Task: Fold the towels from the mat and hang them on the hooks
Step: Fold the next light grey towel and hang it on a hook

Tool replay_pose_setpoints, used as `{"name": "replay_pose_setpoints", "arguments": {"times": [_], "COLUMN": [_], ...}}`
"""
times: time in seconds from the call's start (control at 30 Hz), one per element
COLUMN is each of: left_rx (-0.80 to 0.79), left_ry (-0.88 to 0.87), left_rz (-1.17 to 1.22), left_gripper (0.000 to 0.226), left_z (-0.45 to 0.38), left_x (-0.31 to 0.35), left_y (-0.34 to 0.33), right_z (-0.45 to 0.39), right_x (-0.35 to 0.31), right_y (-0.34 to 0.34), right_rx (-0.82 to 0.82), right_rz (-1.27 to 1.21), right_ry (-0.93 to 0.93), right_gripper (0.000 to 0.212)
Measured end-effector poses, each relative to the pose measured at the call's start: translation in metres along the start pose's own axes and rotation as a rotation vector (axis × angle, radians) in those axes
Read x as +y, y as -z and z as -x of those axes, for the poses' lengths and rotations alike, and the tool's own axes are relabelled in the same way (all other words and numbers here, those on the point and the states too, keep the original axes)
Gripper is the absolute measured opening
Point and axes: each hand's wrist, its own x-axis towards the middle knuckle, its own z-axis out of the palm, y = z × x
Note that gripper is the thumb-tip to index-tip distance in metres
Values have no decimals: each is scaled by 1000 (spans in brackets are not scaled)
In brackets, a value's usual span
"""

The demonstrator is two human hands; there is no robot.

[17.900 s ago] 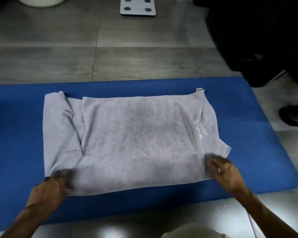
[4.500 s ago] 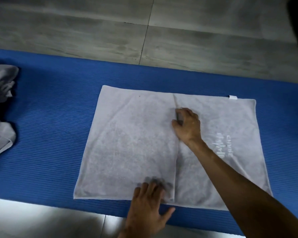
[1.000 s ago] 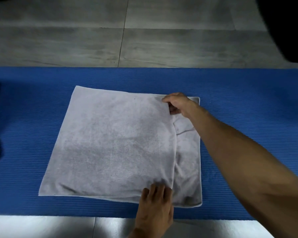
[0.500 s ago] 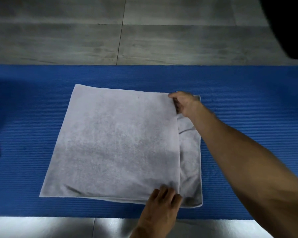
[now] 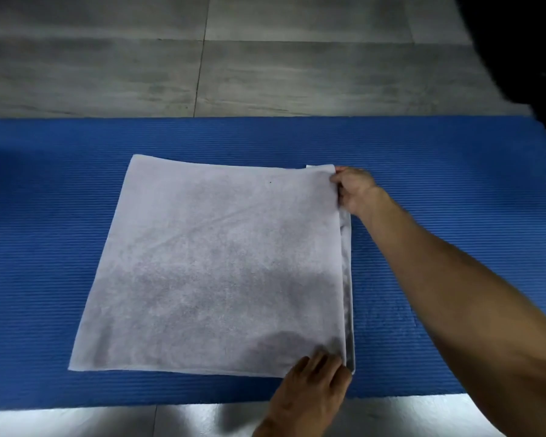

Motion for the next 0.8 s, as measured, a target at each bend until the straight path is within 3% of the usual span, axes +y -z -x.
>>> {"name": "replay_pose_setpoints", "arguments": {"times": [0.07, 0.2, 0.27, 0.37, 0.5, 0.63, 0.8], "left_rx": [12, 46, 63, 20, -28, 10, 51], "left_ry": [-17, -56, -53, -24, -2, 20, -55], "left_rz": [-21, 12, 30, 26, 14, 20, 42], "left_gripper": [22, 12, 14, 11, 15, 22, 13], "left_z": [-2, -4, -5, -9, -5, 0, 0], "left_x": [2, 7, 9, 7, 5, 2, 3], "left_y": [-3, -9, -11, -11, -13, -18, -15], "right_z": [0, 0, 0, 0, 4, 5, 7], "right_x": [0, -5, -7, -7, -5, -4, 5], "right_y": [2, 11, 15, 14, 8, 12, 20], "right_rx": [57, 159, 99, 28, -31, -50, -19], "right_rz": [-20, -38, 53, 199, 310, 290, 164], "right_ry": [30, 71, 73, 119, 172, 160, 232], "right_gripper": [33, 21, 12, 23, 8, 11, 27]}}
